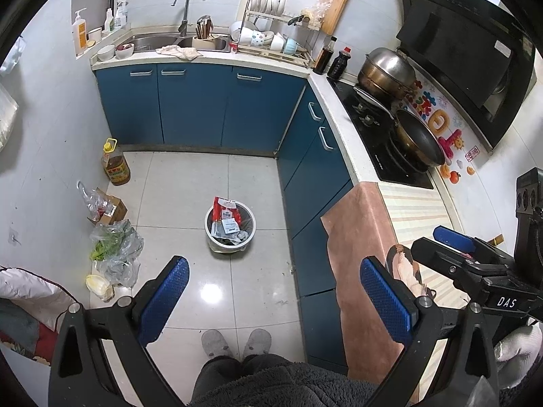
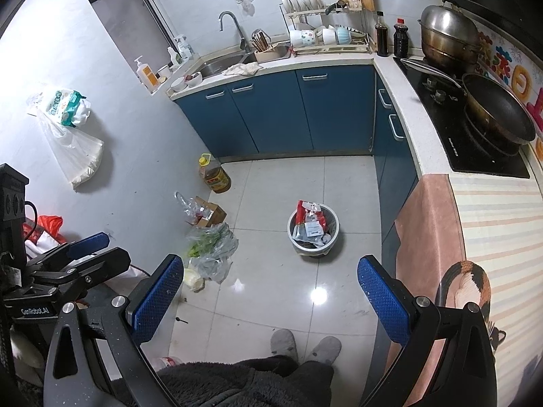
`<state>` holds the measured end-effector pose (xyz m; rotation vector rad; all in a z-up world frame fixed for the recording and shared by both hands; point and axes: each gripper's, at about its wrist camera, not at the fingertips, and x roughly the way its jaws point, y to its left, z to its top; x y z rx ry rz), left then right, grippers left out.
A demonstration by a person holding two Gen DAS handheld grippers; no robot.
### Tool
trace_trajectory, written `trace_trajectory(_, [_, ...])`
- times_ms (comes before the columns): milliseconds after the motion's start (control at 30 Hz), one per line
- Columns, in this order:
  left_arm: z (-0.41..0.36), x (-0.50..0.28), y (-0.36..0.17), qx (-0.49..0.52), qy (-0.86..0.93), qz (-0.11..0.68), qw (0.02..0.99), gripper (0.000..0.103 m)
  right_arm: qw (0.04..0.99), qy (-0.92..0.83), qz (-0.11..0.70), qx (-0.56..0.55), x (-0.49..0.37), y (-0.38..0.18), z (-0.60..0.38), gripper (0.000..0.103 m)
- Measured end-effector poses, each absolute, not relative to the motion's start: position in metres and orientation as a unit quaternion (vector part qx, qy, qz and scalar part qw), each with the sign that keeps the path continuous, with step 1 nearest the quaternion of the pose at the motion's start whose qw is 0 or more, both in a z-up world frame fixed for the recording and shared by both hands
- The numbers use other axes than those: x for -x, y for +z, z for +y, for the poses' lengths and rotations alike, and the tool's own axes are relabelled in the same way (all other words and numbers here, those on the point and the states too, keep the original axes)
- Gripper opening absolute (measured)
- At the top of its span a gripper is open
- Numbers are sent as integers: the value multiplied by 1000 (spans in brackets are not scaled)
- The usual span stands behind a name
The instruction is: Collect trash
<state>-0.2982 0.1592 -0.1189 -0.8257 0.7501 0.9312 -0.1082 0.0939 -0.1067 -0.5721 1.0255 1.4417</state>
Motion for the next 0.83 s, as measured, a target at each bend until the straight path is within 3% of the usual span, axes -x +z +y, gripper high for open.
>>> trace_trajectory(833, [160, 303, -108, 374, 422, 334, 756, 103, 598, 621, 443, 246, 119, -107, 89, 103])
